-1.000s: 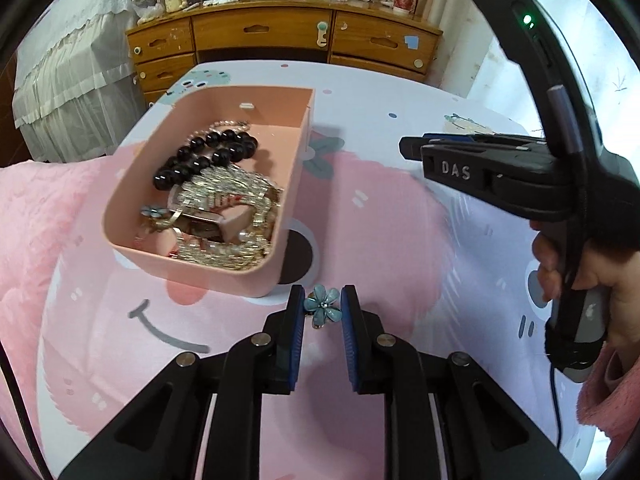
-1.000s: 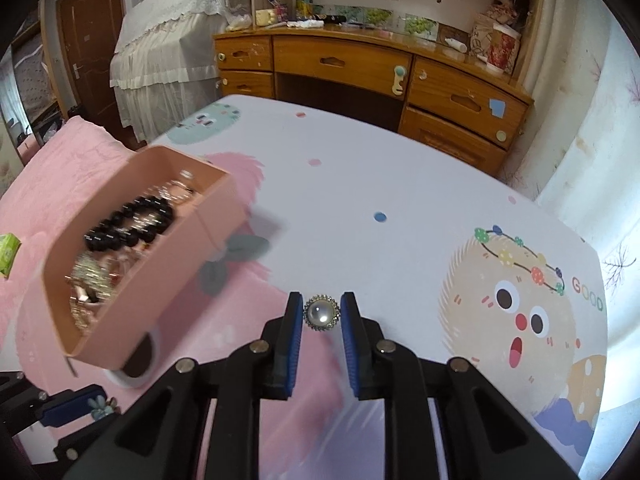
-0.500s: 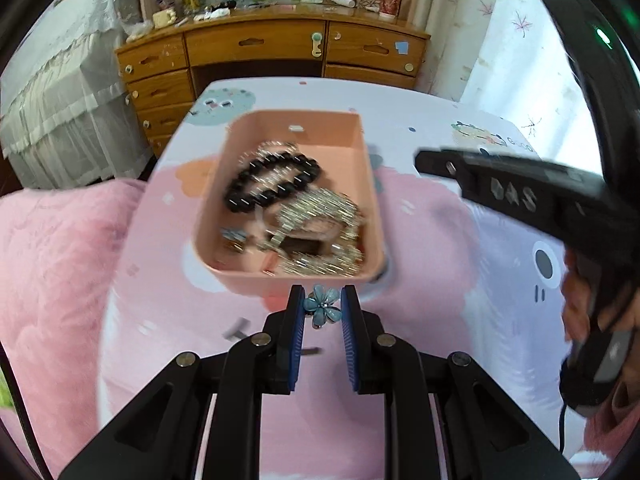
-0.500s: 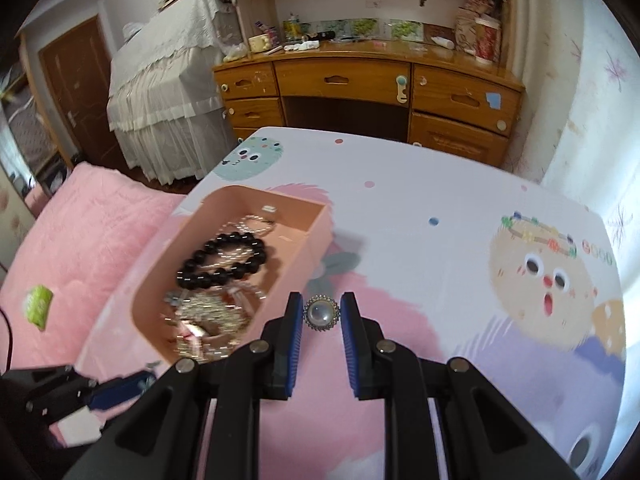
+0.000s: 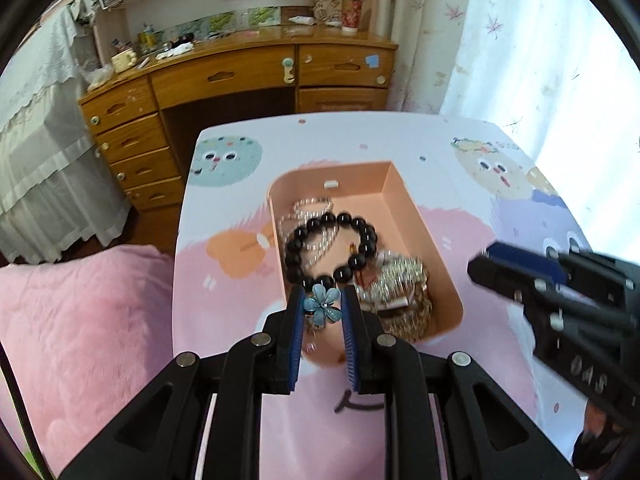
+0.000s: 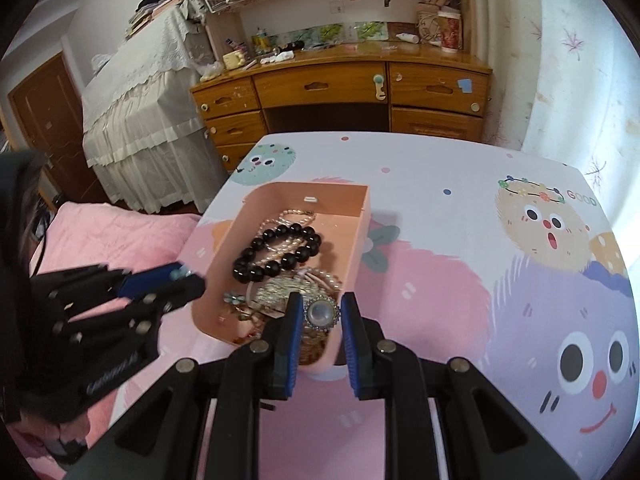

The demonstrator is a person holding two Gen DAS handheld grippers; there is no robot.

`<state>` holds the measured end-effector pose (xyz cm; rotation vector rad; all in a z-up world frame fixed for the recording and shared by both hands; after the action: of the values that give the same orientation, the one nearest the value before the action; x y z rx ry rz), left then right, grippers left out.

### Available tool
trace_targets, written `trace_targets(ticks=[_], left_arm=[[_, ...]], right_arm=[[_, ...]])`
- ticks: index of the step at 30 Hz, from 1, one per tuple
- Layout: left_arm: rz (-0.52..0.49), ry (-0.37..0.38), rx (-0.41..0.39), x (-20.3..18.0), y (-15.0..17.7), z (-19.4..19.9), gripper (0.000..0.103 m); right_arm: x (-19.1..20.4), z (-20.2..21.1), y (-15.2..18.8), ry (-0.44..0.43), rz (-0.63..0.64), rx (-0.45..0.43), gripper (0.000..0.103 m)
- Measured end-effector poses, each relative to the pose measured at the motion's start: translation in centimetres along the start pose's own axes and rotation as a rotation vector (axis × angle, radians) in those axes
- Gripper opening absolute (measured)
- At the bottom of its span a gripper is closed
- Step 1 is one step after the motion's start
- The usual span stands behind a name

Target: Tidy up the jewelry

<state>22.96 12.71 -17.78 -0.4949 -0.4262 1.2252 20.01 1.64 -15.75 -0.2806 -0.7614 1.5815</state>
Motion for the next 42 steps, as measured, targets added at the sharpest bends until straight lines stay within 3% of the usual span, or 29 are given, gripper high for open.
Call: trace_targets(ticks=[6,8,12,16,20,24,28,32,36,39,42], left_arm=[[-0.004,0.065,-0.01,-0.1,-1.0,-0.1,0.017],[-0.006,0.055,0.001,0.0,-1.2,0.2,0.026],[0.009,0.057,0.01,0.5,-1.6,2.1,0.067],[-0.032,0.019,0.017,0.8,-1.1,4.5,0.082],[-0.111,-0.061,0.086,0.6,1.1,7.0,0.084],[-0.16,-0.086,0.156,-1.0,3.8,9.2,0.084],[-0.172,-0.085,0.184,-4.0,6.0,11.4,0.084],[-0.143,-0.057,0.244,-7.9,7.7,13.1,0.084],[-0.073,-0.032,0.251,-11.3,8.1,15.2,0.084],[-0.055,-0.091,0.194,-13.0,7.5,16.8,0.084],[-0.005,-0.153,0.144,-14.0,6.9,18.3,0.086]], right_arm=[[1.3,0.5,-0.4,0.026,-0.024,-0.062,0.02],[1.2,0.5,-0.1,0.052,-0.048,-0.035,0.029],[1.7,1.8,0.4,0.066,-0.052,-0.001,0.031],[2.6,4.0,2.2,0.082,-0.036,0.073,0.034],[3.1,6.4,5.6,0.078,-0.075,0.191,0.048],[2.9,9.0,9.2,0.075,-0.146,0.285,0.056],[1.9,11.7,12.5,0.097,-0.155,0.344,0.077],[0.6,14.4,14.0,0.077,-0.196,0.352,0.084],[-1.2,17.9,13.5,0.112,-0.136,0.311,0.09],[-2.9,20.2,13.1,0.085,-0.154,0.256,0.09],[-5.1,21.7,12.5,0.117,-0.168,0.228,0.09]])
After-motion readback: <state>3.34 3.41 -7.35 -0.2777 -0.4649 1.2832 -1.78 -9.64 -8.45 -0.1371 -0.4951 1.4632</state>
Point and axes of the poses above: each gripper's, at about its wrist camera, not at the fingertips, and z roughly against the way its jaws point, x to its left, y to its underside, the point moved 8 cm from there along -z, roughly the way its jaws point, and after that the axes turned 8 degrees about -y, right-handed, at the moved point
